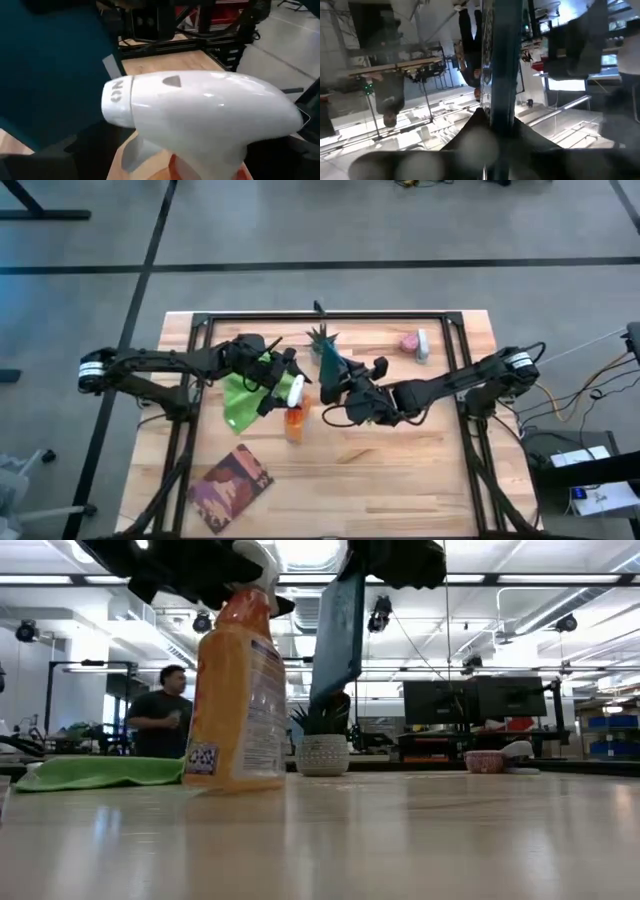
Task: Apply microfiber cloth
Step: Spray the front and back of the tablet with the spray bottle
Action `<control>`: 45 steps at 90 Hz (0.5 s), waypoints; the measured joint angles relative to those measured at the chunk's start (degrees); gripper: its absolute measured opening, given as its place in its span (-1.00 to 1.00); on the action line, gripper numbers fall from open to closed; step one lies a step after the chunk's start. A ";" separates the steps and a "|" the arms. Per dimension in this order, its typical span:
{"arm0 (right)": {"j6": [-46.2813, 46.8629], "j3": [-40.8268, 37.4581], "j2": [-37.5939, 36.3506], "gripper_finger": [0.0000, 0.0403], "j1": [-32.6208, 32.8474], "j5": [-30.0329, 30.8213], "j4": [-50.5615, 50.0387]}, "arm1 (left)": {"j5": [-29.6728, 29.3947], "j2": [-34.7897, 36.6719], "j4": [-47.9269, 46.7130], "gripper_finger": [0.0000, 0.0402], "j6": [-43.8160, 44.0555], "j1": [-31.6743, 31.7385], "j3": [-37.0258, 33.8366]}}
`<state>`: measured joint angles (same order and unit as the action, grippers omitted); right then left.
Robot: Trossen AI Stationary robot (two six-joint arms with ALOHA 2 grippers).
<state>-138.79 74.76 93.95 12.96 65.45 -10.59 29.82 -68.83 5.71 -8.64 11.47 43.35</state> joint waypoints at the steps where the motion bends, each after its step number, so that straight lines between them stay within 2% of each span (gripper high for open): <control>1: -0.07 0.00 0.00 -0.94 -0.04 -0.03 0.11 | -0.01 0.03 -0.03 0.74 0.07 -0.04 0.00; 33: -6.75 0.00 -0.04 -0.94 -1.08 -3.16 4.84 | 0.05 -0.34 -2.19 0.74 0.22 -0.95 -0.16; 45: -9.60 0.02 -0.09 -0.94 -2.32 -6.74 6.32 | -0.99 -0.34 -1.91 0.74 -0.76 -0.99 -0.36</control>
<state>-148.39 74.78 93.86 10.65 58.71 -4.27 28.83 -69.17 3.79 -9.41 10.48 43.00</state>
